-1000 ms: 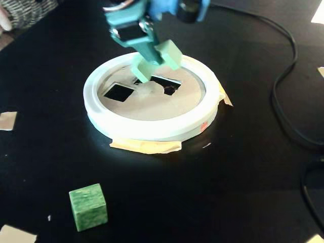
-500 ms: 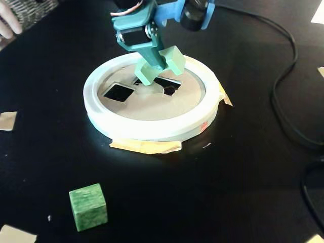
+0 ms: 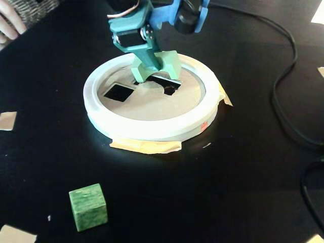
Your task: Pick up the U shape block and drop it in corresponding U shaped hole
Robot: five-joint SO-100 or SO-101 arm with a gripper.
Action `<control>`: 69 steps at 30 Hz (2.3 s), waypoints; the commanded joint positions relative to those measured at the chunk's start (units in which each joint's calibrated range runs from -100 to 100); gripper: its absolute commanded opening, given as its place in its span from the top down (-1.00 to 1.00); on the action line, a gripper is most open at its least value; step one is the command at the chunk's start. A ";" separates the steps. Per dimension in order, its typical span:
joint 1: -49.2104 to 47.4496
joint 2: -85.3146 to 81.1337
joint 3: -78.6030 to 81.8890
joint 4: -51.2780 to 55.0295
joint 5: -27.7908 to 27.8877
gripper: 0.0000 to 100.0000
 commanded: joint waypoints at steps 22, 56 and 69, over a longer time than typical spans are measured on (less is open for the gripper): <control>4.61 -1.57 3.80 -1.20 2.64 0.27; 19.84 -20.74 -8.31 10.34 51.23 -0.19; 33.69 -30.32 -8.22 40.54 71.01 -0.19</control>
